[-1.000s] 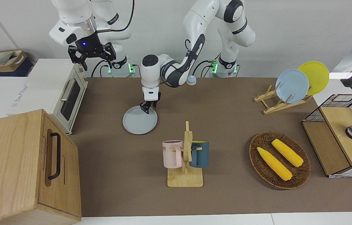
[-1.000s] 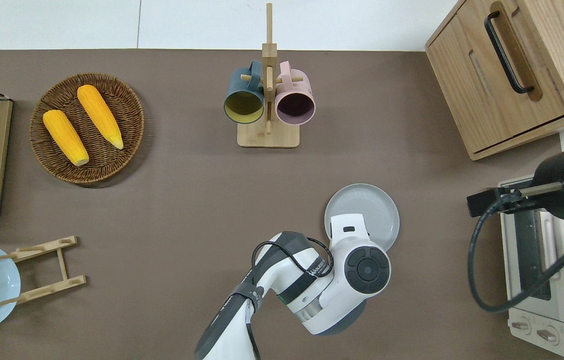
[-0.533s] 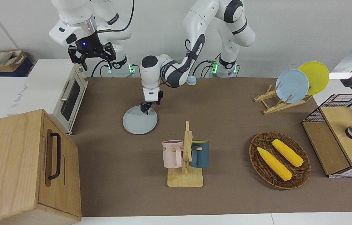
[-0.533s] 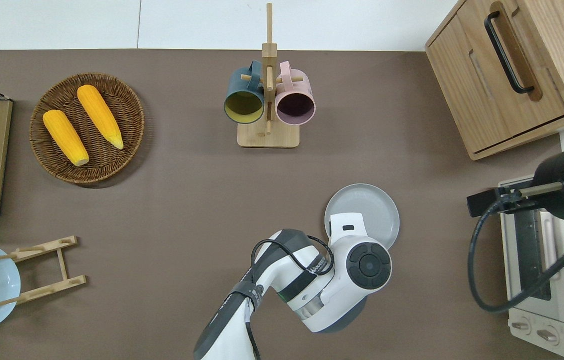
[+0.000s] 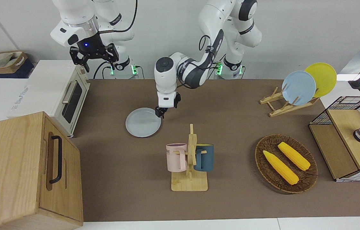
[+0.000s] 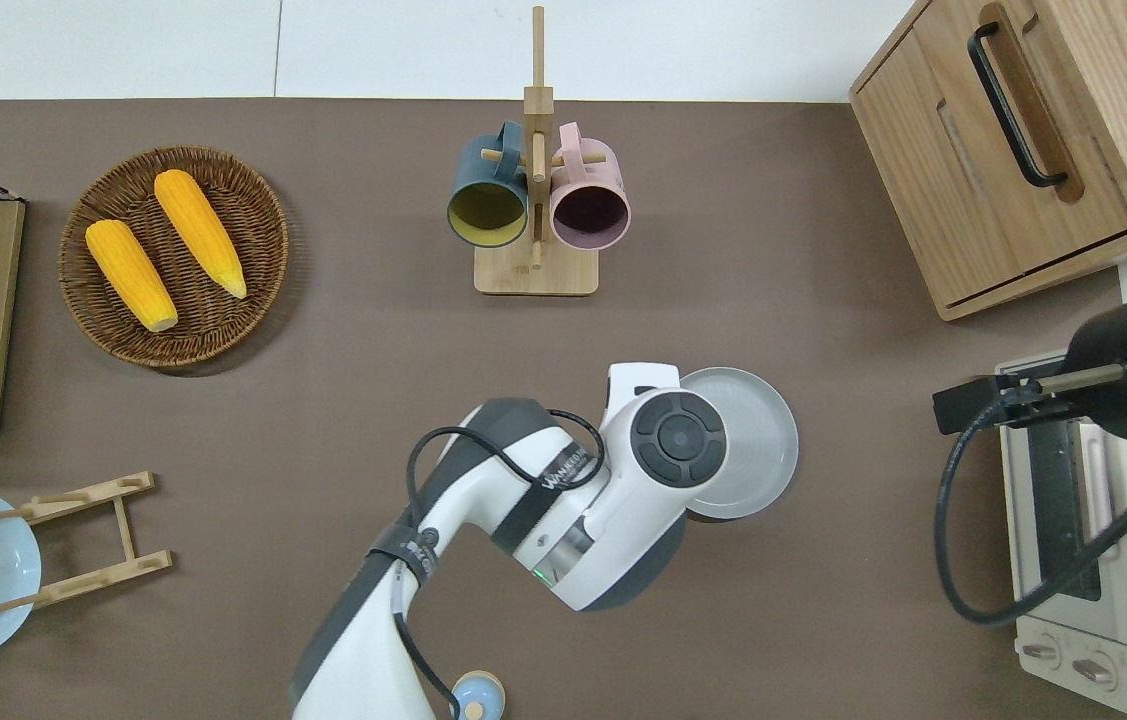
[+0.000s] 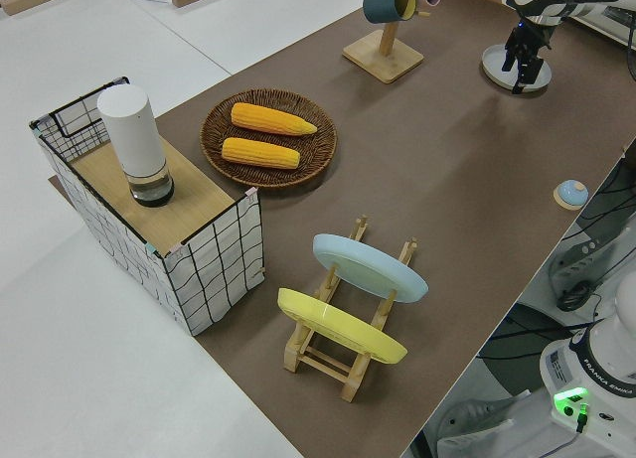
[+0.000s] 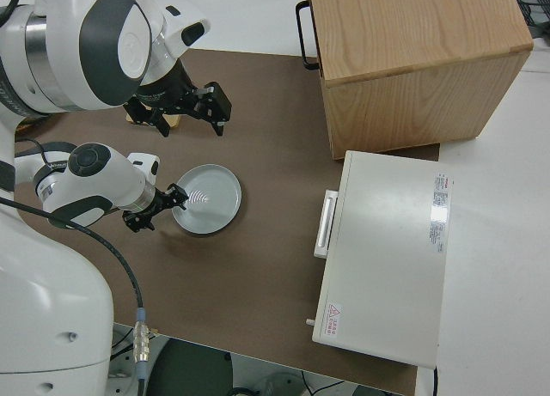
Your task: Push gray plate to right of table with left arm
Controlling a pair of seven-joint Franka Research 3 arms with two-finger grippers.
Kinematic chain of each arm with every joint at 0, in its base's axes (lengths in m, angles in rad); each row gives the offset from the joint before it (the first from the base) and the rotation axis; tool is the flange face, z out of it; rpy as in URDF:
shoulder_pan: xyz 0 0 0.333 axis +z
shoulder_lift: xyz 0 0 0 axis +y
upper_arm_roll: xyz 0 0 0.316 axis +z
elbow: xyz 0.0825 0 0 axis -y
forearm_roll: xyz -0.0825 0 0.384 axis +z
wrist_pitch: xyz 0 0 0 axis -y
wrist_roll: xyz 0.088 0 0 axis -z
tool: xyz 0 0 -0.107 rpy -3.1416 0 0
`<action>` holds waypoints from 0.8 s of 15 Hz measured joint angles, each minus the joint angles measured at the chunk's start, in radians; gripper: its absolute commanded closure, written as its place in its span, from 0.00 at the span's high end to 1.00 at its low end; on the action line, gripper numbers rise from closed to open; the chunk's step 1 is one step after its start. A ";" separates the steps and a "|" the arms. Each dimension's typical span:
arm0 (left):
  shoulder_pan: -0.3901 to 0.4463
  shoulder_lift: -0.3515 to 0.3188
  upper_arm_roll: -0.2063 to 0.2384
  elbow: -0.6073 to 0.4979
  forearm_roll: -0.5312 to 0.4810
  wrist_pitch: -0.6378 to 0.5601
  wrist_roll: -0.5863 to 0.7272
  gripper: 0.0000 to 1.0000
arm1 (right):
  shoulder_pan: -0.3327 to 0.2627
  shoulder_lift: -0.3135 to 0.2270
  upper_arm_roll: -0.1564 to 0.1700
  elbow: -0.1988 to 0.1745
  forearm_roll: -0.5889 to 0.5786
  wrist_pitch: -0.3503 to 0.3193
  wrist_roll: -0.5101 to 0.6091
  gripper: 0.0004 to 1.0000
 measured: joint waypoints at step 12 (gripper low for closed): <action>0.404 -0.243 0.025 0.118 -0.015 -0.504 0.719 0.99 | 0.000 0.000 0.000 0.000 0.000 0.000 0.000 0.98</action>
